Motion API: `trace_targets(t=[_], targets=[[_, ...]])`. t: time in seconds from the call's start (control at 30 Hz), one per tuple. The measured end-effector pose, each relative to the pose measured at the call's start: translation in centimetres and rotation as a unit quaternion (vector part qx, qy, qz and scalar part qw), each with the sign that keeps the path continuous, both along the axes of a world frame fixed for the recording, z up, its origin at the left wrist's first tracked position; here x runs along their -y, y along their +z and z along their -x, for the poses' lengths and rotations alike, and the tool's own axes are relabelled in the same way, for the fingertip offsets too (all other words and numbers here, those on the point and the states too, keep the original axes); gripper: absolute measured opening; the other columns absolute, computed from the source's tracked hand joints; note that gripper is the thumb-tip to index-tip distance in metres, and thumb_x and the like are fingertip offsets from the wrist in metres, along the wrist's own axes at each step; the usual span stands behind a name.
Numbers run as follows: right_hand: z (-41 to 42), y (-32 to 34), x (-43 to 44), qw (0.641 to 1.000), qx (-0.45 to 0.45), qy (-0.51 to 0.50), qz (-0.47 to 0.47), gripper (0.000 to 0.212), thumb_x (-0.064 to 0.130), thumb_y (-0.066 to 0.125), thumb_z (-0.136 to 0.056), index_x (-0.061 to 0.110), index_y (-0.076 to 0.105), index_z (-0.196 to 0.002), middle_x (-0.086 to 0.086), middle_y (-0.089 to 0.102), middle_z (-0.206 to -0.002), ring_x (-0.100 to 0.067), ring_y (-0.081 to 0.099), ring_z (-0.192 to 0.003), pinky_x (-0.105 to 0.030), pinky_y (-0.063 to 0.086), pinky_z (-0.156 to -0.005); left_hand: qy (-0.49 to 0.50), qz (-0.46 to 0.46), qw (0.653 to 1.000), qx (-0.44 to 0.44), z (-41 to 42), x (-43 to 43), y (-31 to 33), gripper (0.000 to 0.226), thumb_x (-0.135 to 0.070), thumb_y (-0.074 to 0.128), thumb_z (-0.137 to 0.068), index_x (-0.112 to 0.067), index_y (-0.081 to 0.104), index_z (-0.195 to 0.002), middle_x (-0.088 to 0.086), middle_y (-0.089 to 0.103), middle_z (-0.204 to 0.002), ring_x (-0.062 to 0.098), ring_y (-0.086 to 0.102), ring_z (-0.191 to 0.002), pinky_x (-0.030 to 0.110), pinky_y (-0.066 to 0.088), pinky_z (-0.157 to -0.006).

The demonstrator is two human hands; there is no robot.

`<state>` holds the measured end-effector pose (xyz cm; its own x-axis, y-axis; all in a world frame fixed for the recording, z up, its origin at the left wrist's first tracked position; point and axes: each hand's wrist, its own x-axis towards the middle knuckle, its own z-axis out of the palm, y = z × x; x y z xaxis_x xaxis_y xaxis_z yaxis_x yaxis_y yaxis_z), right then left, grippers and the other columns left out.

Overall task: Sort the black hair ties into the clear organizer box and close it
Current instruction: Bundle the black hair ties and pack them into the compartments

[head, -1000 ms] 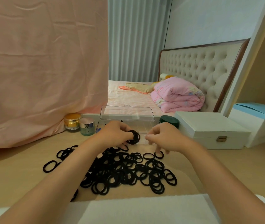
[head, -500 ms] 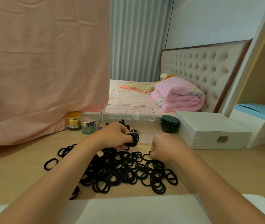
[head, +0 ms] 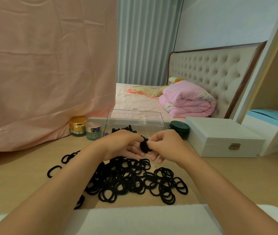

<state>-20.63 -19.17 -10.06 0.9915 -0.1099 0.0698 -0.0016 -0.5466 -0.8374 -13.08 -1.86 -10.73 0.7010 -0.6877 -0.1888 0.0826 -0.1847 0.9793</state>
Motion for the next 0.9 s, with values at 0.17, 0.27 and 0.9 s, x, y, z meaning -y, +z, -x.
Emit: trace_targets(t=[0.17,0.27,0.9], targets=[[-0.2,-0.7,-0.6,1.0,-0.001,-0.001,0.01,0.012,0.021,0.073,-0.091,0.01,0.074,-0.097,-0.008,0.076,-0.081,-0.015,0.072,-0.06,-0.028,0.058,-0.05,0.017,-0.082,0.993,0.084,-0.1,-0.6,0.1,0.032,-0.015,0.074,-0.089,-0.008,0.069,-0.12,0.01,0.077,-0.102,0.02,0.075,-0.096,0.034,0.06,-0.088],[-0.2,-0.6,-0.3,0.999,-0.024,0.024,0.017,0.011,0.022,0.071,-0.094,0.014,0.075,-0.101,-0.005,0.077,-0.089,-0.013,0.071,-0.061,-0.024,0.055,-0.049,0.056,-0.117,0.986,0.104,-0.8,-1.7,0.4,0.023,-0.008,0.072,-0.09,-0.011,0.071,-0.113,0.009,0.077,-0.099,0.017,0.076,-0.087,0.034,0.062,-0.084],[0.0,-0.7,-2.3,0.926,-0.108,0.106,0.346,0.016,0.027,0.072,-0.092,0.025,0.077,-0.107,0.002,0.072,-0.103,-0.014,0.069,-0.095,-0.032,0.058,-0.089,0.105,-0.158,0.962,0.193,-1.6,-2.4,1.0,0.012,-0.011,0.072,-0.09,-0.019,0.069,-0.098,0.006,0.072,-0.093,0.013,0.072,-0.075,0.033,0.064,-0.077]])
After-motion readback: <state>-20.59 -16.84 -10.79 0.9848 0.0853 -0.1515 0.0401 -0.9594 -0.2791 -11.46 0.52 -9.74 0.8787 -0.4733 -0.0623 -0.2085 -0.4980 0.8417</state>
